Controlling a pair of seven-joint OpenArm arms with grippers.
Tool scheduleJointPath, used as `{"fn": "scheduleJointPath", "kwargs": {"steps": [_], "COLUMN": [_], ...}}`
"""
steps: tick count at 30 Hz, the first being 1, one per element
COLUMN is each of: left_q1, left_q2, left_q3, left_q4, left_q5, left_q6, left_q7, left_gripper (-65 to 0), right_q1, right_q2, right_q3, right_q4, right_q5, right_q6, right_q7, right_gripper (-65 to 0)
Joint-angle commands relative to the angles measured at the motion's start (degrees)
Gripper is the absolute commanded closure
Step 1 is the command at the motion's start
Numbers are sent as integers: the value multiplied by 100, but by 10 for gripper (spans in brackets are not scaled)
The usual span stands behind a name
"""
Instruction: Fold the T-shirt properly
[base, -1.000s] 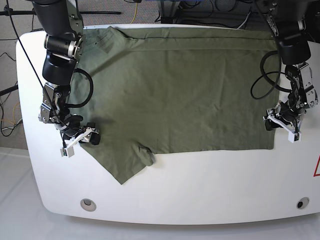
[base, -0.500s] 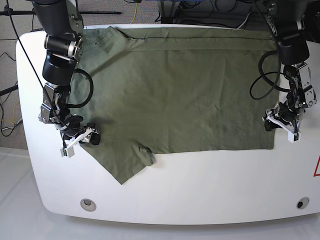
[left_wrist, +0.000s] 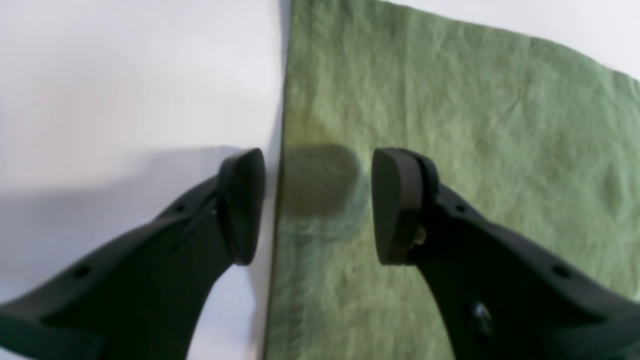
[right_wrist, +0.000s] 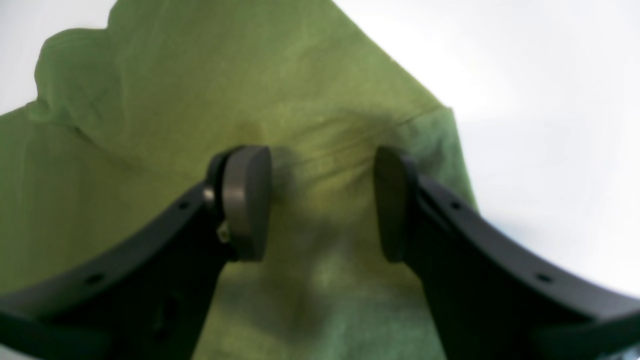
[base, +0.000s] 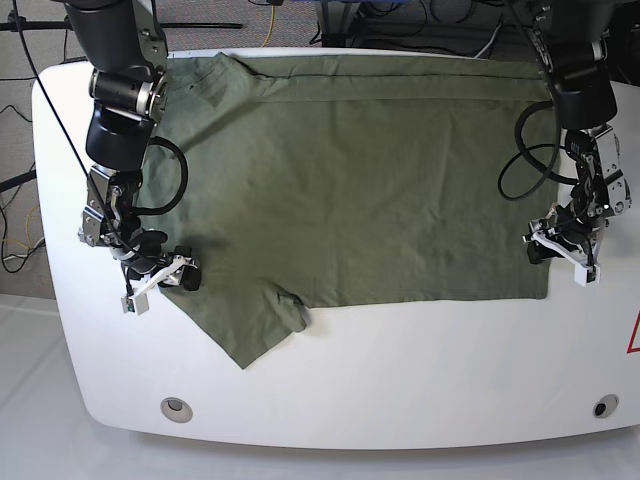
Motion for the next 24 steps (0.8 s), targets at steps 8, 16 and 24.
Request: {"fn": "scheduleJointPath", "kwargs": {"steps": [8,16,24], "left_q1": [-166,-135,-147], "left_q2": [150,221,234], "left_q3": [78,34,72], "left_q4": [15,12,68], "left_q5": [-48,-37,-43], "left_q6": [-30,-14,-38], "left_q7": [-99,-56,-81], "left_gripper": [-314,-314,-317], "right_q1": [137,121,117], "right_q2": [59,57,71], "right_q3": [6,19,10], "right_q4": [137,155,147], "right_q5": [-8,-19,5], "right_q6": [16,34,27], "right_q7": [-46,-47,-43], "right_gripper": [-322,-322,-321]}}
